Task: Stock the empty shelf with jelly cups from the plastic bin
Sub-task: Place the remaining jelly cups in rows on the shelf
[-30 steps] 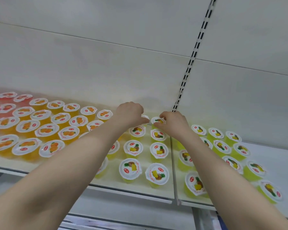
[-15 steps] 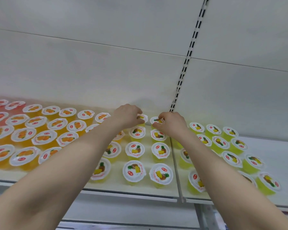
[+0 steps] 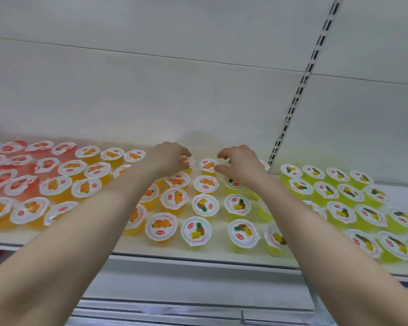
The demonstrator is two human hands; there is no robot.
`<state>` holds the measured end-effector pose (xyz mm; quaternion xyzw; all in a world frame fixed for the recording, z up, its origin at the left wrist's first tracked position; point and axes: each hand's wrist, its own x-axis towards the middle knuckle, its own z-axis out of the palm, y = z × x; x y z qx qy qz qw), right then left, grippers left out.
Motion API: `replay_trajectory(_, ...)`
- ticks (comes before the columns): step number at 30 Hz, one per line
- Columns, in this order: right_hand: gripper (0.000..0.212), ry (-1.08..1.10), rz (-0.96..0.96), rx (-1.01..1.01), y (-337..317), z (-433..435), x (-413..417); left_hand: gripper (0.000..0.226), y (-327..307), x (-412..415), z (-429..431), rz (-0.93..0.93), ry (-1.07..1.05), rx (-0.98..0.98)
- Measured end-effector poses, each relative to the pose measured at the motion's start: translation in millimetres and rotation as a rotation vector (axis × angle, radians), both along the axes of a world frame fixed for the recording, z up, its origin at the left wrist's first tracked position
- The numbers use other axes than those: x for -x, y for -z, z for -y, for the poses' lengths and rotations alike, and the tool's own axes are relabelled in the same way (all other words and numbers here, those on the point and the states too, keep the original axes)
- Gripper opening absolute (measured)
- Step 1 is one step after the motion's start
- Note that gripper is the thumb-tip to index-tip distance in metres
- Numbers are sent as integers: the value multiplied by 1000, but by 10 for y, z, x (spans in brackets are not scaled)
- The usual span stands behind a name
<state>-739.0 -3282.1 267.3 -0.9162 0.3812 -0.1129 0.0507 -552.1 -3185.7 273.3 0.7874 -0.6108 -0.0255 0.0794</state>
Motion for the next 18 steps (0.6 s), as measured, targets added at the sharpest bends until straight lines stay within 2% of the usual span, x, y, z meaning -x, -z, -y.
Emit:
replay_trajectory(6, 53, 55, -56, 5, 41, -59, -211, 42, 73, -53, -5, 29, 34, 41)
replay_trajectory(18, 45, 76, -74, 18, 70, -35, -364, 37, 91, -128, 111, 12, 84, 28)
